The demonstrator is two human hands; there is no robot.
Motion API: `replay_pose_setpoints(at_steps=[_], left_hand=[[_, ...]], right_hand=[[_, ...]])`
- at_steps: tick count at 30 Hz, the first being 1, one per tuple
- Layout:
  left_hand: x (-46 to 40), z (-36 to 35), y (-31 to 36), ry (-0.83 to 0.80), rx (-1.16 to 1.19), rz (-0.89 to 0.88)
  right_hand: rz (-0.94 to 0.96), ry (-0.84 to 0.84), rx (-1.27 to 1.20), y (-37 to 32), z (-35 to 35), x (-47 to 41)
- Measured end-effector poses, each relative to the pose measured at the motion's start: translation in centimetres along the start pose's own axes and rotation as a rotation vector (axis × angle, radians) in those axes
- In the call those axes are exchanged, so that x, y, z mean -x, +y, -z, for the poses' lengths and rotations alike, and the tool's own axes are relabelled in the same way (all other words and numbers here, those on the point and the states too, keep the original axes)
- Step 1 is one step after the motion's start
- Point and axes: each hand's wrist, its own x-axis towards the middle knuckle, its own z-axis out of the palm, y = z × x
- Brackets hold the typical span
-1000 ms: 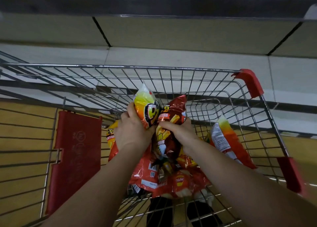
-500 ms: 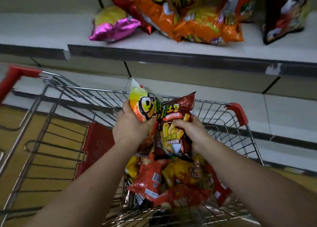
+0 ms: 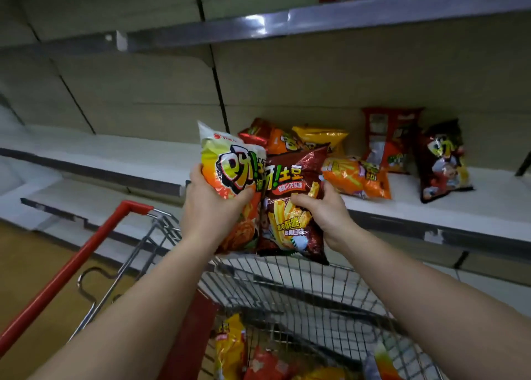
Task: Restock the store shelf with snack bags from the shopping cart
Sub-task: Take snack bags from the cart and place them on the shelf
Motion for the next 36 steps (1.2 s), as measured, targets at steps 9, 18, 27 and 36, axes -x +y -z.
replay_pose_setpoints(at_steps=[9,18,27,36], left_hand=[[-4.1,6.8,6.9,0.102,0.172,-0.154],[-7.5,13.0,13.9,0.143,0.341,-0.300],[-12.3,14.9,16.1,-0.073,0.633,-0.186],[-16.9,13.5,17.9,-0.353,0.786,-0.111]], right_hand=[[0.259,-0.023,0.030,-11.4,-1.7,-0.3],[0.454,-0.012,0.003,-22.1,-2.1,-0.1],[0.398,0.098,-0.085,-28.8,-1.8,-3.7],[0.334,0.264,0.046,-32.0,-3.1,-9.5]])
